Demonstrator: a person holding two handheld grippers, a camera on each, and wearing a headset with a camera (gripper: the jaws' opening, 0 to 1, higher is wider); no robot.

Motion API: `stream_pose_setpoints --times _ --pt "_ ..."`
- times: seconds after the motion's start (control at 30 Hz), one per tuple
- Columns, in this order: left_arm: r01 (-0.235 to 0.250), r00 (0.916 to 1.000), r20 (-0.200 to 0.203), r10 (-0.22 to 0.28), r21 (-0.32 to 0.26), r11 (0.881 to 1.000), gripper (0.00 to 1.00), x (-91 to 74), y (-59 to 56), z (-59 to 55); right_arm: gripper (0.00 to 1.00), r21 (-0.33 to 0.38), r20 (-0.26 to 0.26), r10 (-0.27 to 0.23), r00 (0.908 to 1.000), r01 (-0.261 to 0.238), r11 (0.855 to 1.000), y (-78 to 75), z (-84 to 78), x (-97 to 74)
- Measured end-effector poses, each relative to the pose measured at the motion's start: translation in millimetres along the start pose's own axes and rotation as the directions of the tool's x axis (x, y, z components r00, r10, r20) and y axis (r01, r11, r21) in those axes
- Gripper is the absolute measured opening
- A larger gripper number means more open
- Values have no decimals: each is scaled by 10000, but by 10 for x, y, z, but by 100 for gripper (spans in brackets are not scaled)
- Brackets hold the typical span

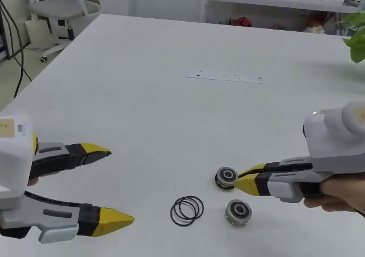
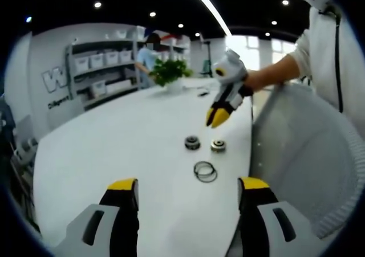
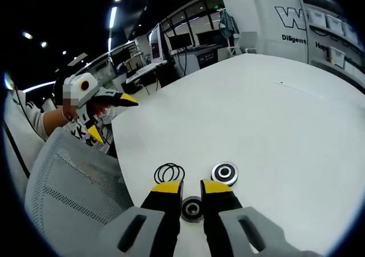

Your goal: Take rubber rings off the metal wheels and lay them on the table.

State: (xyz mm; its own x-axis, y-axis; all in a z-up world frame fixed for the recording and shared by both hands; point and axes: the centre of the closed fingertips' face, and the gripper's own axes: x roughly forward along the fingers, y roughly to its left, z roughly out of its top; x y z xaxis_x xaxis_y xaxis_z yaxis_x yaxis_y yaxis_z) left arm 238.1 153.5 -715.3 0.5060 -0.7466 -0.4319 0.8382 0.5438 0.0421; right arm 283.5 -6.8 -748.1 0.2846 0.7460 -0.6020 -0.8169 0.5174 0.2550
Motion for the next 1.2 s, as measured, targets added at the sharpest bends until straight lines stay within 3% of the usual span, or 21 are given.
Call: stream_pose_setpoints --times 0.13,0.33,0.43,0.6,0.83,1.2 --pt "45 9999 -113 -42 179 9998 72 30 6 119 10 -314 -83 259 9996 -261 9992 -21 -18 -135" --pt "-99 9999 102 96 295 9995 71 146 40 319 11 -48 118 4 9999 -4 10000 -198 -66 -223" --pt "240 9996 147 -247 489 9985 71 249 -27 408 12 -10 298 -108 9995 109 9999 -238 -67 -241" --pt "502 9987 -19 -502 751 9959 70 374 -66 459 12 119 617 -72 9981 65 9999 -256 -41 -271" --pt "692 9973 165 -711 936 9932 70 529 -98 626 13 101 722 3 9974 -10 9999 -305 -43 -317" --pt "858 9961 150 -875 916 9921 69 683 -100 680 13 151 724 121 9973 -132 9998 -398 -68 -330"
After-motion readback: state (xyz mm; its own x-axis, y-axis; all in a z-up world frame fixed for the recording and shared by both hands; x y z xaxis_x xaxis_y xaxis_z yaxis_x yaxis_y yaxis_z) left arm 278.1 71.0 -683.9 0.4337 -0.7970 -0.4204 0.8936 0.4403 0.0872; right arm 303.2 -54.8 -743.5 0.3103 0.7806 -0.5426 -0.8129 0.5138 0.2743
